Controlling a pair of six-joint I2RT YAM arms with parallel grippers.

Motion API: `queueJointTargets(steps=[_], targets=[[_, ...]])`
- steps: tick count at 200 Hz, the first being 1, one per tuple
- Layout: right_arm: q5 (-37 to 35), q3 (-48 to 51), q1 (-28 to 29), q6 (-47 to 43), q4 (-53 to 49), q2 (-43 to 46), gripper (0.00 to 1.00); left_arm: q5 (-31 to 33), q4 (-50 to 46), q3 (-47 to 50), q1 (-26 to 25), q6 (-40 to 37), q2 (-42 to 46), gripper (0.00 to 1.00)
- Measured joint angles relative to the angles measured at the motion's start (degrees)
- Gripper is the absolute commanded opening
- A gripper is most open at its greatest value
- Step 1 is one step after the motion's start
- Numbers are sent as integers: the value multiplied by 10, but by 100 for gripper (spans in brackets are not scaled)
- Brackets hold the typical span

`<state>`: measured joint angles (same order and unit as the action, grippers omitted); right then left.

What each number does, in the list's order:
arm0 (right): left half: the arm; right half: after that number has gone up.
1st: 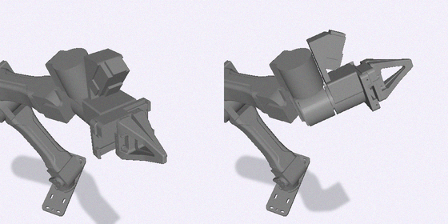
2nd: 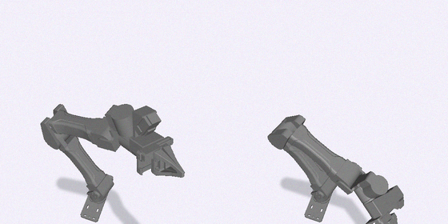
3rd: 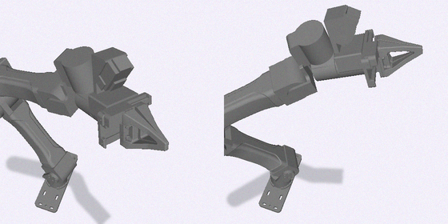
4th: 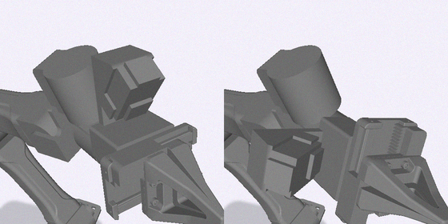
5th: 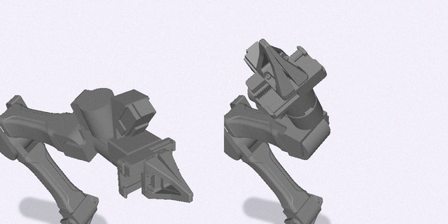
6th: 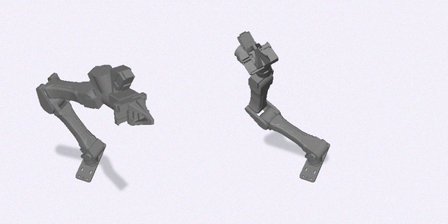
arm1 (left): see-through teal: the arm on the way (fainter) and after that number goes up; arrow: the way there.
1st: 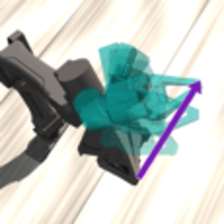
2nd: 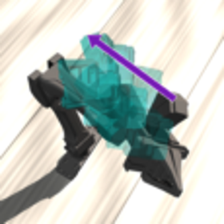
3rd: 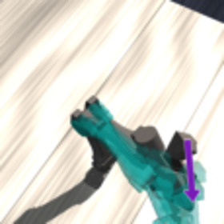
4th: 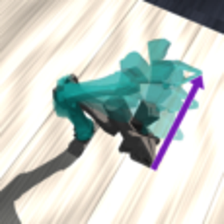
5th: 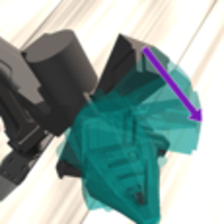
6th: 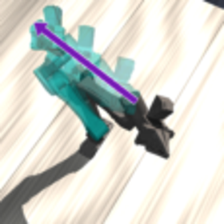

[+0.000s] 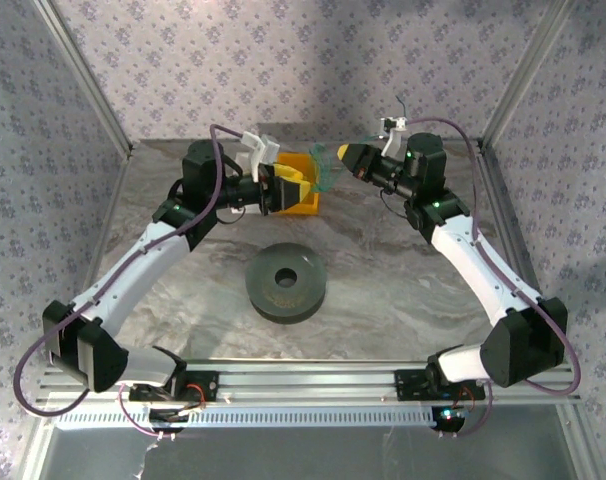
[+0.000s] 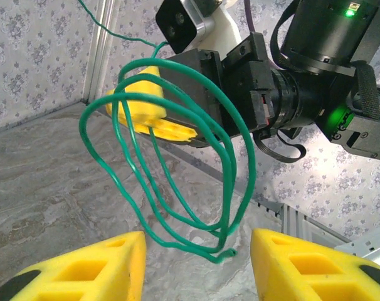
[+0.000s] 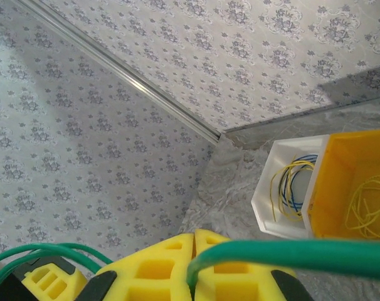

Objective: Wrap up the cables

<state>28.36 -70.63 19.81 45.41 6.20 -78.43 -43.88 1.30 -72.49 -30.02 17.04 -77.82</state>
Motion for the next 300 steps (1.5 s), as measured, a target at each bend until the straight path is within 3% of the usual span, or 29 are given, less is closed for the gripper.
queueJointTargets(steps=[47,116,157,207,300], targets=[[7,0,0,0,1,-3,0,2,1,-2,0,0,-11,34],[11,0,0,0,1,-5,0,3,2,-13,0,3,-22,0],[17,1,-11,-1,0,-5,0,9,-6,-14,5,-3,-22,0],[32,21,-71,-9,-17,28,0,59,-84,-14,39,-35,-3,0],[80,41,-276,-55,-117,126,0,123,-198,11,148,-78,67,0]])
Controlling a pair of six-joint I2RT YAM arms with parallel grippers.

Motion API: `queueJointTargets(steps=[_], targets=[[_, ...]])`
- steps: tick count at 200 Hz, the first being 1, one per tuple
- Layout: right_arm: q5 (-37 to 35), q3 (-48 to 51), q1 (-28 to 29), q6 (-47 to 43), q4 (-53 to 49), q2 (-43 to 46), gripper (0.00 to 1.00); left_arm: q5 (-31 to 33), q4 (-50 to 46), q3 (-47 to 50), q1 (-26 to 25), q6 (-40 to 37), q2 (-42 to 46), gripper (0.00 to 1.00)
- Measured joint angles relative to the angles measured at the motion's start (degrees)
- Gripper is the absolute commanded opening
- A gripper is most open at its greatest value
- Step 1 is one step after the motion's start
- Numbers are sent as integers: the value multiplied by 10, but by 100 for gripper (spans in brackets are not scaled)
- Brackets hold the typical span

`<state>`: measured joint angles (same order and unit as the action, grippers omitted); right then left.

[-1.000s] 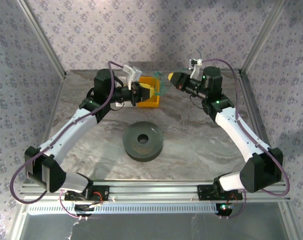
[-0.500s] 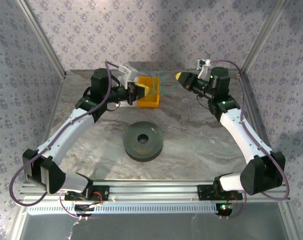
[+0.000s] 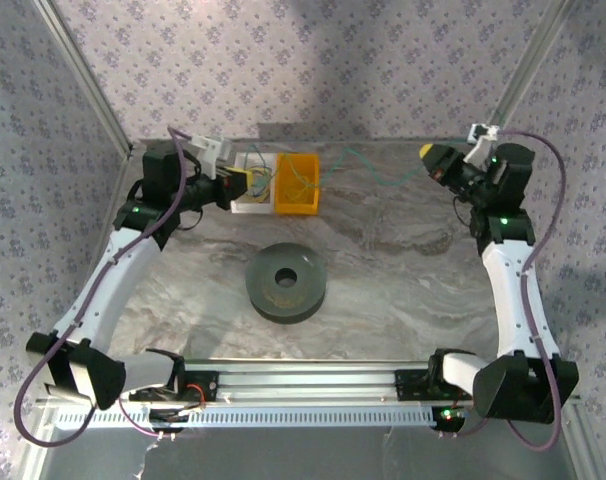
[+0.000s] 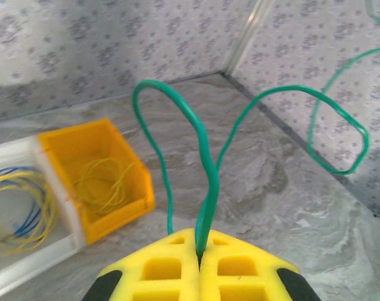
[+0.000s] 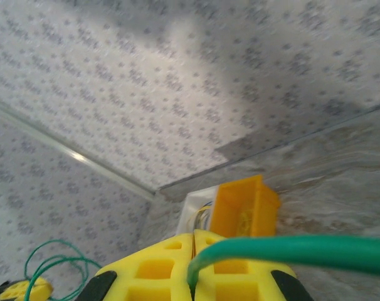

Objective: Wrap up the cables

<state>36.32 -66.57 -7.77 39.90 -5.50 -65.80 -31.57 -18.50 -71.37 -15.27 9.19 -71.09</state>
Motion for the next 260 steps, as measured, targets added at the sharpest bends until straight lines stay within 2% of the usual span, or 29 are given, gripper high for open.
queueJointTargets(steps=[31,63,84,96,109,125,166,195,226,238,254,260], targets=[[9,3,-61,-16,-34,12,0,10,-26,10,53,-4,17,0],[15,29,-94,-20,-44,14,0,17,-47,12,106,-7,45,0],[20,39,-104,-29,-53,10,0,24,-57,14,170,-5,69,0],[25,39,-106,-35,-55,3,0,18,-60,16,224,4,83,0],[37,40,-106,-39,-56,-8,0,-1,-63,16,285,17,97,0],[58,40,-100,-42,-55,-29,0,-39,-71,16,336,34,110,0],[95,38,-83,-44,-53,-114,0,-130,-88,16,409,73,122,0],[99,29,-65,-49,-52,-166,0,-158,-92,16,426,95,122,0],[89,26,-44,-50,-50,-182,0,-169,-77,17,426,119,121,0],[74,21,-32,-53,-50,-183,0,-148,-65,17,404,120,120,0],[42,12,-17,-59,-50,-184,0,-101,-45,17,345,116,120,0],[30,8,-11,-62,-50,-184,5,-83,-40,17,324,115,120,0]])
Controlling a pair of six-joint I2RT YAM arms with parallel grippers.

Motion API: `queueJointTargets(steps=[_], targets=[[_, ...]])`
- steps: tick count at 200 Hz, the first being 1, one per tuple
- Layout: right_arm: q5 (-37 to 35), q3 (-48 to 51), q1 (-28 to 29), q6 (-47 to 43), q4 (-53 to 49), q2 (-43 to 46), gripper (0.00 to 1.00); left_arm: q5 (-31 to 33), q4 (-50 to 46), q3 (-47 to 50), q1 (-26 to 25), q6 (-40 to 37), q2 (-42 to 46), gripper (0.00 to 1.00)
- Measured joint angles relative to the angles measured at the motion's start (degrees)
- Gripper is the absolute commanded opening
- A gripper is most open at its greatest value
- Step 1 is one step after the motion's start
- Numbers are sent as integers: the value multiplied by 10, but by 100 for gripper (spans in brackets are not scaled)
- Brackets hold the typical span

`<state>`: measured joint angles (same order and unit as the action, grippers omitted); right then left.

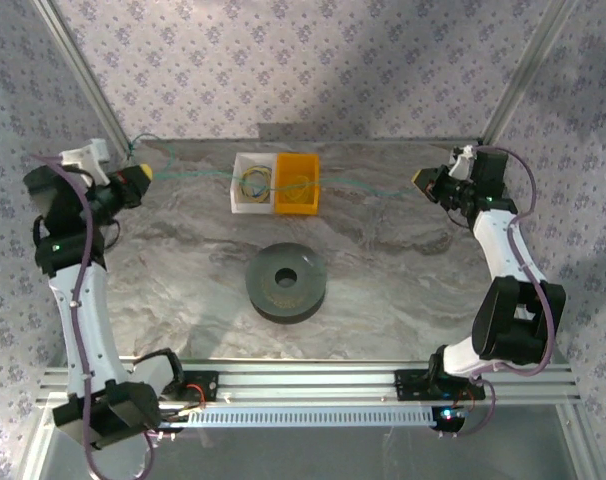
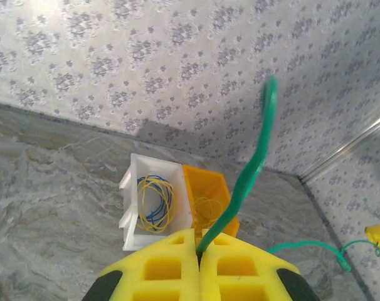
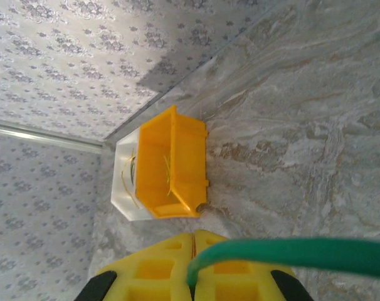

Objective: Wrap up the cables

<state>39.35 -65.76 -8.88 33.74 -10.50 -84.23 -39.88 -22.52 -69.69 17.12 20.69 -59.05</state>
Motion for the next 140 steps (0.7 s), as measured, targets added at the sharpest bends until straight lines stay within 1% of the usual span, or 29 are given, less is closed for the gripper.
queueJointTargets(steps=[12,32,51,60,82,105,125,131,140], targets=[[-19,-3,10,-3,0,0,11,40,7,0,-46,-5,-1,0],[-39,-6,31,-10,-7,0,20,92,16,-3,-101,-11,-9,0],[-46,-16,47,-17,-18,5,33,138,20,-11,-141,-11,-25,0],[-48,-21,53,-17,-24,12,41,158,25,-11,-157,-10,-30,0],[-54,-37,59,-19,-46,45,59,204,37,-11,-196,-6,-39,0],[-55,-67,60,-30,-66,82,77,242,50,-11,-225,-5,-45,0],[-50,-91,60,-30,-77,106,91,265,58,-12,-232,0,-49,0],[-48,-96,60,-28,-79,111,99,269,58,-12,-232,1,-51,0],[-44,-99,60,-31,-80,118,100,276,59,-16,-234,3,-54,0]])
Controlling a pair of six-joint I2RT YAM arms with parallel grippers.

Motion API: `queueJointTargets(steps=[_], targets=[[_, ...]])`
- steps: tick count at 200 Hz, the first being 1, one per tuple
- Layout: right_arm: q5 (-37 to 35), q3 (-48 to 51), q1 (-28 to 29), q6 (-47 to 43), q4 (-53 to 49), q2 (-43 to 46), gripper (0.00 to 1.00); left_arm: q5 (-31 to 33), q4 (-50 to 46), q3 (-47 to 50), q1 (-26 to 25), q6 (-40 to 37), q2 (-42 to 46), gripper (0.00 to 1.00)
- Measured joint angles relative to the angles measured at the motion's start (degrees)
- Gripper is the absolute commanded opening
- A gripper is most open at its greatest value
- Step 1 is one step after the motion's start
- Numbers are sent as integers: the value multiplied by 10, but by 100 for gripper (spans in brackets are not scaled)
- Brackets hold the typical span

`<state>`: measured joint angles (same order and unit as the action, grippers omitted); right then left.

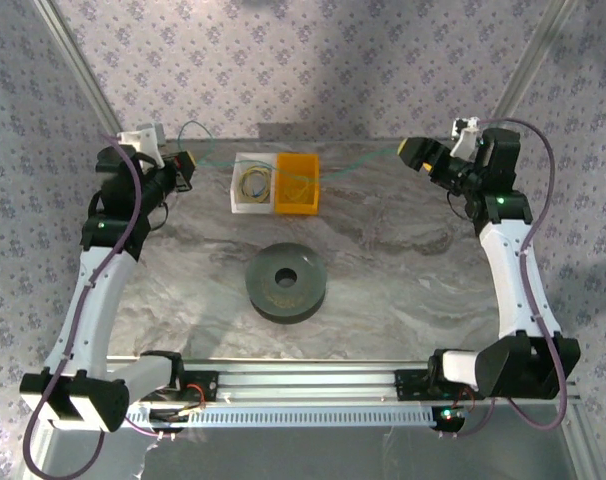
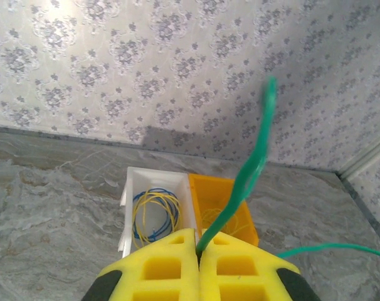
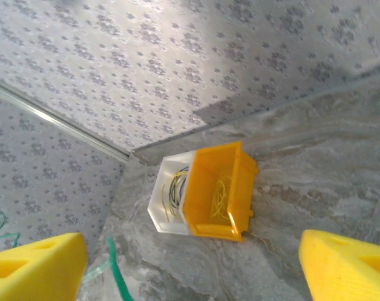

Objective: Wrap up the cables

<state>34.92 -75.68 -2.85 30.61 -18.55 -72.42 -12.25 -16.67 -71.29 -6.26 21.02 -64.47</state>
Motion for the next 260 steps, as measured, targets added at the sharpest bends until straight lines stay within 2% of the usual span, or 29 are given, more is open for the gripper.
queueJointTargets(steps=[101,121,145,167,186,260], targets=[[48,8,42,43,2,8,100,93,-21,-37,-21,-5,-2,0],[43,7,88,60,17,7,100,102,-22,-38,-27,-5,7,0],[26,-10,178,82,43,-13,100,106,-17,-32,-39,-3,23,0],[3,-56,268,93,61,-55,100,101,-12,-22,-44,7,37,0],[-9,-101,322,93,72,-94,100,90,-10,-19,-44,17,50,0],[-42,-160,399,145,146,-197,100,37,24,-106,-44,37,56,0]])
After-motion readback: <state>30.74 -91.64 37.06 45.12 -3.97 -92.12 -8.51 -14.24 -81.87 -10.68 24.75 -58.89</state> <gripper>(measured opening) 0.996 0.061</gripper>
